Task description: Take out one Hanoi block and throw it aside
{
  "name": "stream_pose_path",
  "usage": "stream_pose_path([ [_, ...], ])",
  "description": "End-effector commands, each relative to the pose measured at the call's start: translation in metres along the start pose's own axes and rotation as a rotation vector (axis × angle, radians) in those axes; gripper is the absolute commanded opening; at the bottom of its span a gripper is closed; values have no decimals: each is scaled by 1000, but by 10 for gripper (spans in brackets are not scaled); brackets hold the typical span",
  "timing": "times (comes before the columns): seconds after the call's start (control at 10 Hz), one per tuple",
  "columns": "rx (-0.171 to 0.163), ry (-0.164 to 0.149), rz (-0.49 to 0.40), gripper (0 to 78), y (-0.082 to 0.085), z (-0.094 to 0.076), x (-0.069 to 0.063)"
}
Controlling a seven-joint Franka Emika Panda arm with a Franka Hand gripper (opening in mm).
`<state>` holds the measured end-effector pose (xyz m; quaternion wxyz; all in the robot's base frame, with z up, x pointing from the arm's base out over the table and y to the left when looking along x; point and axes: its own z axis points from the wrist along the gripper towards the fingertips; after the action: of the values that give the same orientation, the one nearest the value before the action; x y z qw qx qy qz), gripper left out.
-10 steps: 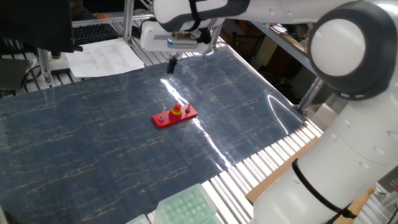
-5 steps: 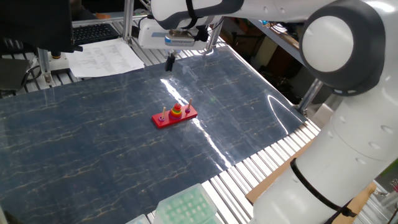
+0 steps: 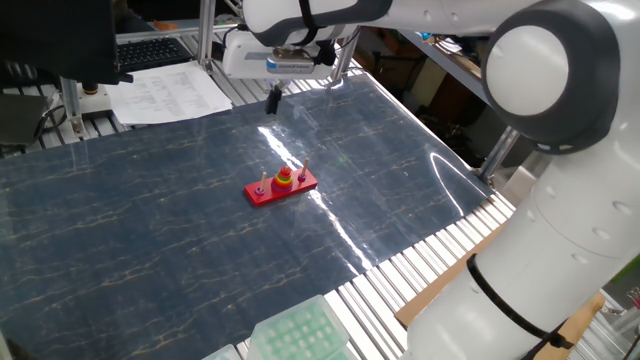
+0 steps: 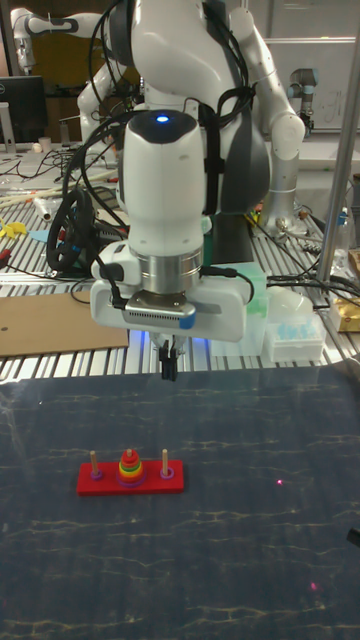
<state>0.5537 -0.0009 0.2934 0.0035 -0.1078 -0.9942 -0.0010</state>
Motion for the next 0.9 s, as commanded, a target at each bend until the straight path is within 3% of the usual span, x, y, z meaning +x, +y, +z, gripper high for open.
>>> stream_pose_path([
  [0.1, -2, -11, -2, 0, 0, -1, -1],
  [0.3, 1, -14, 4, 0, 0, 5, 0],
  [0.7, -12, -54, -11, 0, -3, 27, 1],
  [0.9, -11, -55, 7, 0, -3, 28, 1],
])
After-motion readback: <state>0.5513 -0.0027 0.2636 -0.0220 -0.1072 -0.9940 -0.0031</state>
